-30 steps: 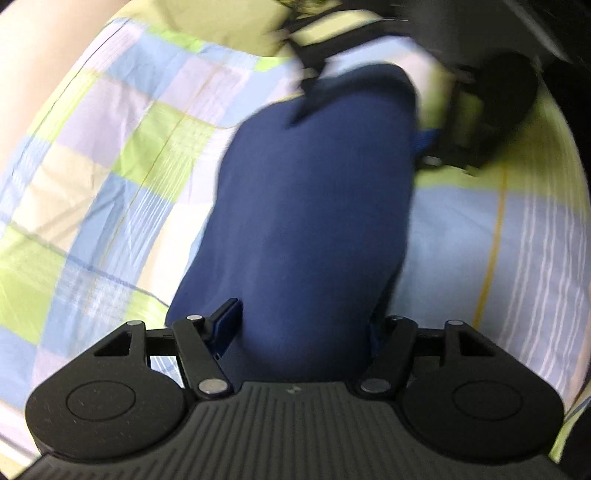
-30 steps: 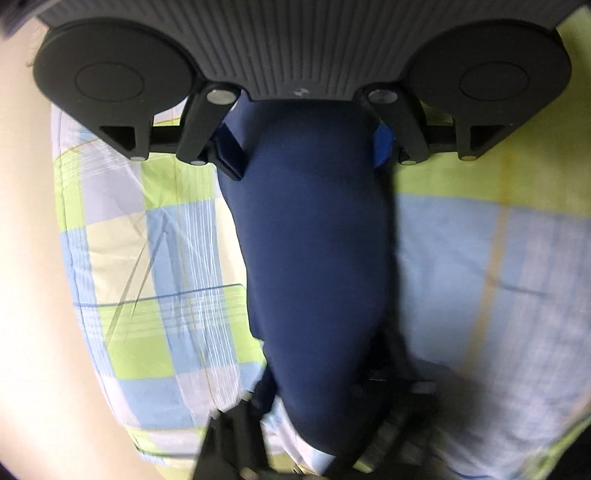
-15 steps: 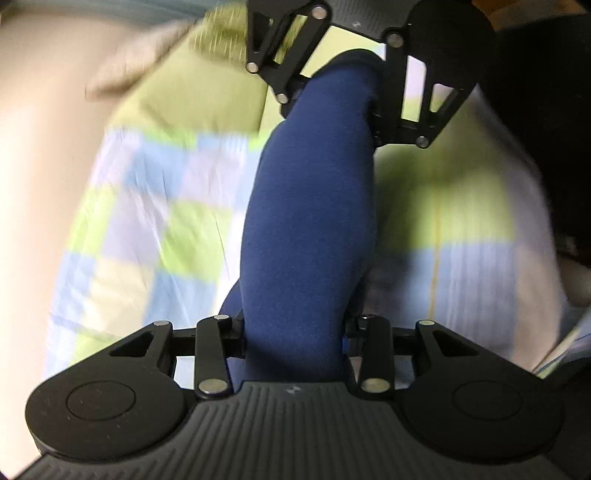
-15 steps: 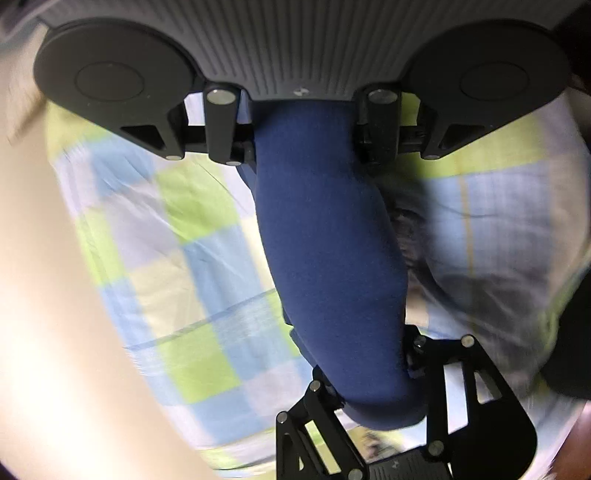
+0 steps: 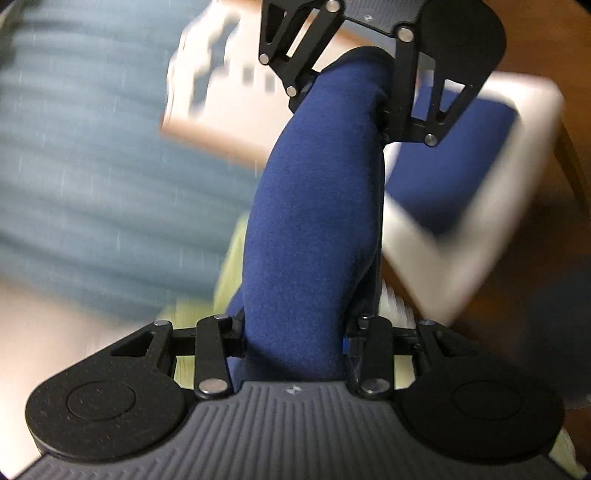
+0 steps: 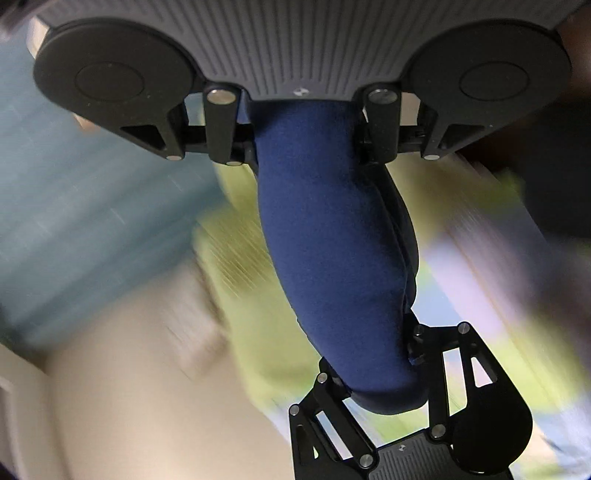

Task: Fold clothes
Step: 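Carry the folded garment with both grippers over the white chair seat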

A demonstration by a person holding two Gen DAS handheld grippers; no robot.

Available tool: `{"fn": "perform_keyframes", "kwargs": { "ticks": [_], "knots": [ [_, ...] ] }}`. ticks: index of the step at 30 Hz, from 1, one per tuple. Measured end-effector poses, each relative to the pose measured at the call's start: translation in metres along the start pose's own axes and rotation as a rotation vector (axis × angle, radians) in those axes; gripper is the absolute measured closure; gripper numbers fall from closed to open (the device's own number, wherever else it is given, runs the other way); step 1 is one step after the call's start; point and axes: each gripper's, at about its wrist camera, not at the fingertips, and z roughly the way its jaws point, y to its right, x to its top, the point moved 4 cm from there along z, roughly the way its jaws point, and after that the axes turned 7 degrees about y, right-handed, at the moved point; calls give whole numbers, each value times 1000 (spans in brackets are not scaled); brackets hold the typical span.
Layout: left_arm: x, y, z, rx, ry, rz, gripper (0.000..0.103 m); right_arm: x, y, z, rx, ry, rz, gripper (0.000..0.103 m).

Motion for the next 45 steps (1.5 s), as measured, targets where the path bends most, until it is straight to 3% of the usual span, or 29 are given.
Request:
{"fn": "perform_keyframes", "kwargs": {
  "ticks": [2,4,6,8,10,12,17,22,26,28,31,32,34,35,37,39,40,42,45],
  "knots": [
    [33,12,58,-39,124,21,55,-38,20,1,-77,-96,14,69],
    [40,29,86,-78,160,21,55,-83,17,10,-125,-214,38,69],
    [39,81,143,-213,141,25,54,-115,6,18,-143,-297,56,68],
    [29,116,165,-312,95,23,51,-144,-29,35,-53,-369,85,67],
    [18,143,171,-315,75,41,50,-175,-69,54,49,-443,115,63],
    [9,149,161,-254,96,15,49,-177,-88,55,47,-424,105,59],
    [5,146,149,-244,77,35,42,-174,-89,46,7,-383,170,51],
    [-1,146,129,-231,47,96,39,-210,-89,24,-14,-370,174,48],
    [6,141,126,-240,41,137,39,-202,-94,20,0,-380,173,50],
    [3,131,131,-245,46,128,45,-200,-88,17,27,-389,194,56],
    [5,123,137,-222,95,191,50,-197,-67,22,34,-408,204,66],
    [8,113,138,-184,141,220,50,-195,-60,22,20,-415,204,67],
    [11,95,137,-108,219,224,50,-189,-44,17,-77,-433,226,68],
    [8,90,137,-102,254,204,50,-187,-41,16,-109,-445,250,68],
    [-12,102,146,-181,251,207,49,-182,-44,16,-161,-473,291,66],
    [-28,114,152,-241,249,216,48,-181,-74,28,-120,-498,261,60],
    [-38,120,151,-219,283,222,48,-182,-91,34,-103,-517,227,55],
    [-58,131,147,-177,350,230,46,-181,-105,40,-121,-541,187,54],
    [-72,117,146,-141,342,105,40,-179,-99,39,-143,-561,248,54]
  ]
}}
